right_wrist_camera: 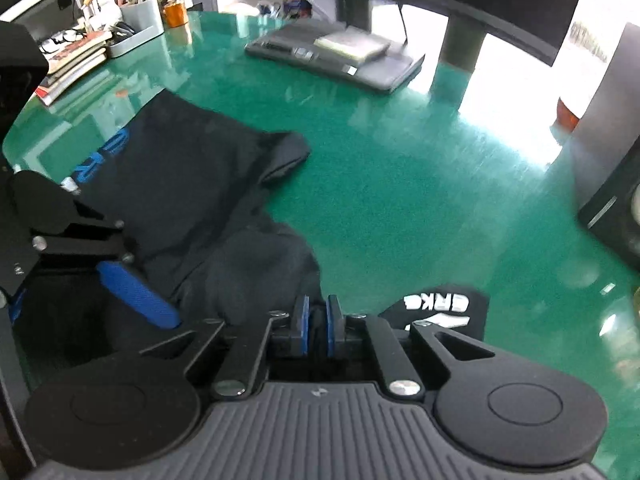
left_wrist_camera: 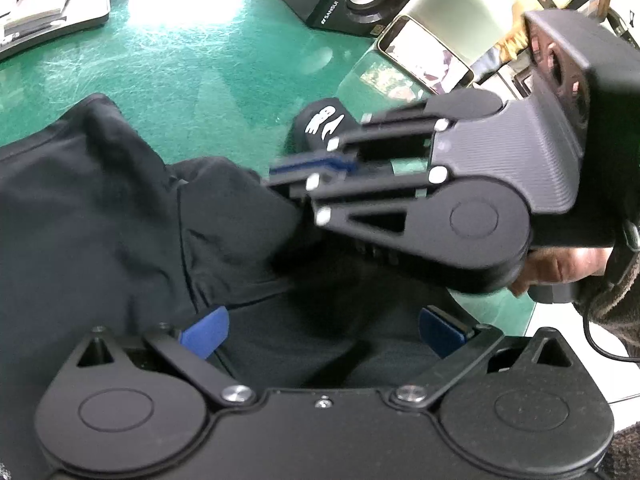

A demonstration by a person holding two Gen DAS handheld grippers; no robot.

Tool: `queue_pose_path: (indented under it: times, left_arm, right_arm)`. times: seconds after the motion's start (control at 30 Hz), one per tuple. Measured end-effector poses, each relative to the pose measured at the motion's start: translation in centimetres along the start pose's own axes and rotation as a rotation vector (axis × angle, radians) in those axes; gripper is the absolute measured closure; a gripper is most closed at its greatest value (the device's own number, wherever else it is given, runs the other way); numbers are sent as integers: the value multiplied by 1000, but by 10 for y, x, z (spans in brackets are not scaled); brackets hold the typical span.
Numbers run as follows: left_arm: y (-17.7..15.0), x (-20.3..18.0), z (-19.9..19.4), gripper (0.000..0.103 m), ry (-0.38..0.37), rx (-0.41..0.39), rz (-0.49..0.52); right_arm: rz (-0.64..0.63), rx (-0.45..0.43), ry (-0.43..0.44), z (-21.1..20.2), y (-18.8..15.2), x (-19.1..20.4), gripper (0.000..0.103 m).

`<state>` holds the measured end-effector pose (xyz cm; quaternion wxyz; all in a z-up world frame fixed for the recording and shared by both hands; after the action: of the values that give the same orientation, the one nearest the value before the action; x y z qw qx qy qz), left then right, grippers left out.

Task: Fold clothes

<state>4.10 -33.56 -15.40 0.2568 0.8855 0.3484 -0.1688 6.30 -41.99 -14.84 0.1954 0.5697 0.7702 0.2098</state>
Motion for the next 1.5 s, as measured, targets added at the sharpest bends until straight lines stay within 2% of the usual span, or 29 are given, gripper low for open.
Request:
queue_pose_path:
  times: [0.07, 0.13, 0.17, 0.2, 0.23, 0.27, 0.3, 0.43, 0.53, 0.63, 0.7, 0.77, 0.8, 0.87, 0.93, 1.03, 1.17, 1.23, 1.33, 1.37, 1.4, 1.47, 1.5]
  left_arm:
    - [-1, 0, -1, 1, 0, 0, 1]
    - [-1, -1, -1, 1, 0, 0, 1]
    - [-1, -1, -1, 1, 0, 0, 1]
    - [-2, -1, -2, 1, 0, 0, 1]
    - [-2, -1, -2, 1, 1, 1, 2]
    - [-2, -1, -2, 1, 1, 1, 2]
    - [-2, -1, -2, 1, 1, 1, 2]
    - [-2, 0, -4, 1, 14, -1, -12]
    - [5, 2, -16, 1, 26, -37, -29]
    - [19, 11, -26, 1, 34, -78, -57]
    - [27, 19, -25, 1, 45, -76, -78]
    - [34, 26, -20, 1, 56, -67, -93]
    - [35, 25, -14, 1, 35, -44, -78]
    - [31, 20, -5, 1, 24, -18, -42]
    - [26, 16, -2, 1, 16, -5, -18]
    - [10, 8, 5, 1, 15, 13, 17]
    - [2, 8, 5, 1, 10, 3, 14]
    - [2, 11, 5, 1, -1, -1, -4]
    - [1, 13, 5, 1, -4, -5, -14]
    - [1, 14, 6, 1, -4, -6, -13]
    - [0, 13, 6, 1, -1, -6, -9]
    - [0, 11, 7, 1, 11, -4, 10]
    - [1, 11, 8, 1, 12, -4, 12]
  right_arm:
    - [-2, -118, -168, -12, 10, -7, 100]
    - [23, -242, -371, -25, 17, -18, 99]
    - [38, -283, -446, -29, 18, -23, 90]
    - [79, -305, -481, -32, 18, -31, 74]
    - [154, -310, -478, -35, 17, -43, 65]
    - [217, -304, -460, -37, 14, -52, 54]
    - [300, -285, -425, -38, 9, -63, 51]
    - [644, -203, -249, -44, -37, -100, 49]
    - [783, -162, -203, -53, -82, -102, 49]
    - [840, -117, -193, -56, -115, -93, 49]
    - [882, -131, -160, -58, -127, -90, 47]
    - [933, -149, -122, -56, -127, -95, 43]
    - [964, -162, -98, -54, -124, -100, 41]
    - [1028, -190, -1, -47, -113, -116, 35]
    - [1068, -204, 80, -39, -102, -131, 34]
    - [1038, -199, 125, -26, -86, -146, 32]
    - [931, -140, 146, -5, -62, -155, 31]
    - [881, -102, 157, 8, -52, -152, 31]
    - [803, -84, 231, 15, -39, -134, 33]
    - [756, -74, 259, 16, -34, -123, 43]
    - [714, -67, 273, 16, -31, -113, 67]
    - [592, -55, 299, 14, -24, -88, 95]
    - [512, -54, 301, 11, -19, -73, 95]
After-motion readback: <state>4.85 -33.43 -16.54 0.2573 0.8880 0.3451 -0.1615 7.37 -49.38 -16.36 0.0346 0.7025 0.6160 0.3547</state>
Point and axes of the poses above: each gripper's, at about its wrist camera, not at the fingertips, and z roughly the way its jaws point, x to its left, y to its top, the point moved 4 cm from there along z, roughly the way its jaws point
